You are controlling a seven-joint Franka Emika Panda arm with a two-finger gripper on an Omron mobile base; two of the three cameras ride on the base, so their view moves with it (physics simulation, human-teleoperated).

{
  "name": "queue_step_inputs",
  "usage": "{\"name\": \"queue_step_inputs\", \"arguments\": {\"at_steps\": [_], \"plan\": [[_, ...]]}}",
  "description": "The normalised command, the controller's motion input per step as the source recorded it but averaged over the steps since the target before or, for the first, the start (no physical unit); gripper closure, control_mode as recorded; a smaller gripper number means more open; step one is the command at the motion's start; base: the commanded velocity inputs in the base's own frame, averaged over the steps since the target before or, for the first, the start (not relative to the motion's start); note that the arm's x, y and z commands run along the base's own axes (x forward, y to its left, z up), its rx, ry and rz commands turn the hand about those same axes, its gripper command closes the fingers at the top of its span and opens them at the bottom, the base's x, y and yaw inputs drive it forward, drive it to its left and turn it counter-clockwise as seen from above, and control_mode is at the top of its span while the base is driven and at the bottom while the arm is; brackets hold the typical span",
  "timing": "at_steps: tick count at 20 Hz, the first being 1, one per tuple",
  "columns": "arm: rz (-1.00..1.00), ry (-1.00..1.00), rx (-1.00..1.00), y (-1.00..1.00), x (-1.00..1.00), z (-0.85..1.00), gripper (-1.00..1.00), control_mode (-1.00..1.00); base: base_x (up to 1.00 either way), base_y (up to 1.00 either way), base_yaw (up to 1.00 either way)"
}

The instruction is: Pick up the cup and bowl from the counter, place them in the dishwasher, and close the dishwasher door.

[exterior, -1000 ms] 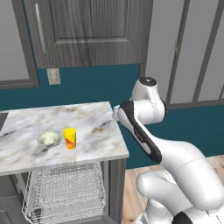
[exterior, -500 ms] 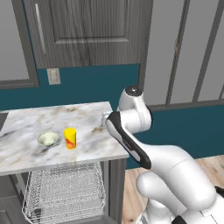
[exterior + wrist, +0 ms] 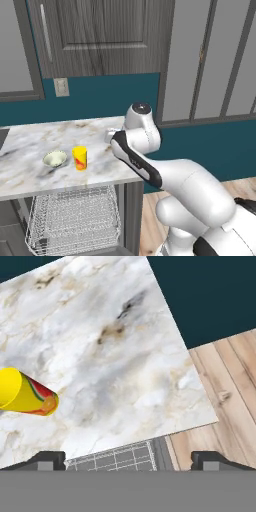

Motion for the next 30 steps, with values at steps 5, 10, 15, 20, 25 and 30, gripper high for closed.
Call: {"name": "queue_step_inputs", "arguments": {"at_steps": [5,10,15,20,25,30], "plan": [[0.0,0.0,0.05,0.42,0.22,-0.05,-1.0,-1.0,0.0,0.0,0.0],[0.0,0.0,0.02,0.42,0.19,-0.07,-1.0,-1.0,0.0,0.0,0.0],[0.03,0.0,0.03,0.31,0.17,-0.02,-1.0,-1.0,0.0,0.0,0.0],[0.03,0.0,0.07,0.27,0.14,-0.09,-1.0,-1.0,0.0,0.0,0.0],[0.04,0.0,0.07,0.28,0.01,-0.28,-1.0,-1.0,0.0,0.0,0.0],[0.02,0.0,0.02,0.22,0.13,-0.25,-1.0,-1.0,0.0,0.0,0.0]]}}
